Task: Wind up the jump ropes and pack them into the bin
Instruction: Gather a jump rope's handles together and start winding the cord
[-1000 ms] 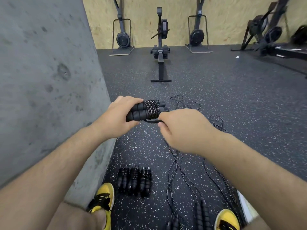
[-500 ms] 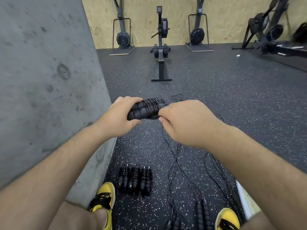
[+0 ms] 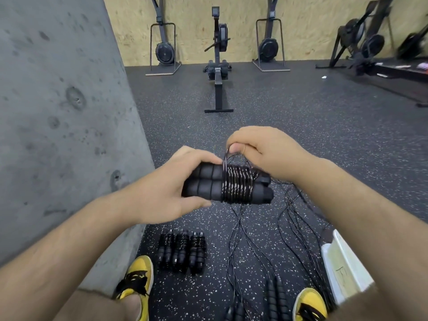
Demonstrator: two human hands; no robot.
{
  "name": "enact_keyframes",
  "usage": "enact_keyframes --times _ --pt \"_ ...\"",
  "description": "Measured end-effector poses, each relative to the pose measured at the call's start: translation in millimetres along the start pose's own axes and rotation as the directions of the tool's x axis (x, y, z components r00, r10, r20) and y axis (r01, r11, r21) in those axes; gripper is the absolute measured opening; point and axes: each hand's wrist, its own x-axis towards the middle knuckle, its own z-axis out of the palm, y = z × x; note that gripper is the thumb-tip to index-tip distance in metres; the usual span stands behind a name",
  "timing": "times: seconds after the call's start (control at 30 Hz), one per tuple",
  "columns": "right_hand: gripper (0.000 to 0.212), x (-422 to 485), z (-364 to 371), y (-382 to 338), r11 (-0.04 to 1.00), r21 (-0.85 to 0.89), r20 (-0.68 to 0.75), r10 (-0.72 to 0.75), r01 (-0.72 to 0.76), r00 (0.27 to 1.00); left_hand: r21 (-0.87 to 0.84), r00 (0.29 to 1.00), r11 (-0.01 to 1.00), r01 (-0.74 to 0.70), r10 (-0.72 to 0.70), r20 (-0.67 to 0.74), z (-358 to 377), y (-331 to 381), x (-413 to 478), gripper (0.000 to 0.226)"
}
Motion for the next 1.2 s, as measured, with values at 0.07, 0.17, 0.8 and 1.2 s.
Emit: enact_keyframes --times 0.07,0.17,0.8,1.2 --pt "0.026 -6.3 5.0 6.2 0.988 0.124 0.046 0.083 -0.088 0.996 -0.137 0.998 0.990 0.024 -0.031 -0.050 1.6 2.8 1.2 0.068" --pt "0.031 -9.3 25.1 -2.8 0.919 0.263 0.265 0.222 -0.292 0.938 -0.127 0.987 0.992 -0.025 0.004 -0.162 2.1 5.2 6.4 0.064" --pt "0.030 -17.0 7.5 -90.5 0.960 0.108 0.285 0.219 -0.258 0.933 0.334 0.966 0.929 0.161 -0.078 -0.248 -17.8 -58.2 14.0 0.068" --pt "0.029 -6.3 -9.4 -59.6 0.962 -0.242 -0.059 -0.142 0.123 0.988 0.351 0.994 0.933 0.079 -0.048 -0.096 -12.3 -43.7 16.3 0.060"
